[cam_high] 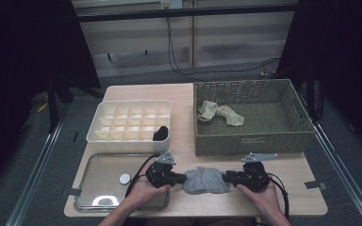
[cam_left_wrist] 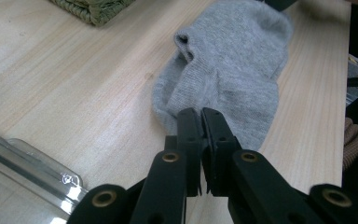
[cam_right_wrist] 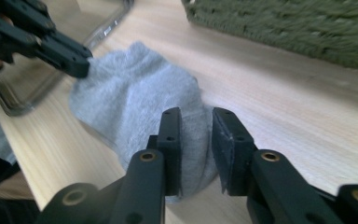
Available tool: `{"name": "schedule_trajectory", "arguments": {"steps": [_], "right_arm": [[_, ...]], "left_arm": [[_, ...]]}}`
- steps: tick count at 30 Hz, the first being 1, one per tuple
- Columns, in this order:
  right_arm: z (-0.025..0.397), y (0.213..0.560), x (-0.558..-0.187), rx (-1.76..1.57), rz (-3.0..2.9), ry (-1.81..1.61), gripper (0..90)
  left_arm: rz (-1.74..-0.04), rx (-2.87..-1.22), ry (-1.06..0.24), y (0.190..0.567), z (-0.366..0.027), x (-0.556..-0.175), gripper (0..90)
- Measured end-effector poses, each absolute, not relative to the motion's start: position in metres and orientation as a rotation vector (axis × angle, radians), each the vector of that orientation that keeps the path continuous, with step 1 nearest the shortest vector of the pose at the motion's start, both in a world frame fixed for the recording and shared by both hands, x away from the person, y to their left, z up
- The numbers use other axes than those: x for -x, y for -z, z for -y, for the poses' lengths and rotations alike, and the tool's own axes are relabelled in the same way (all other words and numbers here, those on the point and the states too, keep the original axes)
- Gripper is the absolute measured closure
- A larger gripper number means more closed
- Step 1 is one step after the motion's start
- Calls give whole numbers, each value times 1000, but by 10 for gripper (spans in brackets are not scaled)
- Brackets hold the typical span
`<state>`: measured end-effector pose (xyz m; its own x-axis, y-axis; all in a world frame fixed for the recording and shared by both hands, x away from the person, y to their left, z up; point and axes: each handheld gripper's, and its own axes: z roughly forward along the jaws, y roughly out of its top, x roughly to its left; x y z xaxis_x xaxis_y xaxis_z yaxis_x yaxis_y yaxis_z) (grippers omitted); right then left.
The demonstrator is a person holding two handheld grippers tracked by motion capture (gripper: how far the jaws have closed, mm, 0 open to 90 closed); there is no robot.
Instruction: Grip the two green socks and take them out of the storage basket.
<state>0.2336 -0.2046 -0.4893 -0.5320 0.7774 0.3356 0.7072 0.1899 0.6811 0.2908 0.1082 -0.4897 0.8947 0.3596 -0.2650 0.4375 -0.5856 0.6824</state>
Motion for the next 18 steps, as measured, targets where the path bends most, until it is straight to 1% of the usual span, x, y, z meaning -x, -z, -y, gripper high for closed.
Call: {"name": "schedule_trajectory", "arguments": {"steps": [1, 5, 6, 7, 8, 9, 13, 18], "right_arm": [[203, 492, -234, -1475, -2368, -1254, 688], [195, 496, -235, -1461, -2399, -1206, 699], [194, 497, -235, -1456, -2403, -1195, 725], [194, 497, -236, -1440, -2407, -1181, 768], [195, 497, -236, -1442, -2408, -1176, 831], [196, 497, -237, -1447, -2399, -1182, 860], [198, 495, -235, -1447, -2384, -1185, 871], [212, 487, -235, -1476, -2307, -1240, 870]], "left_arm": [[-567, -2255, 126, 490, -108, -291, 867], [-565, -2257, 128, 490, -109, -291, 867], [-564, -2262, 129, 490, -109, -291, 867], [-564, -2260, 132, 490, -109, -291, 867], [-561, -2257, 132, 490, -109, -291, 867], [-559, -2254, 128, 490, -109, -291, 867], [-560, -2254, 138, 488, -111, -291, 867], [-556, -2234, 139, 486, -111, -291, 868]]}}
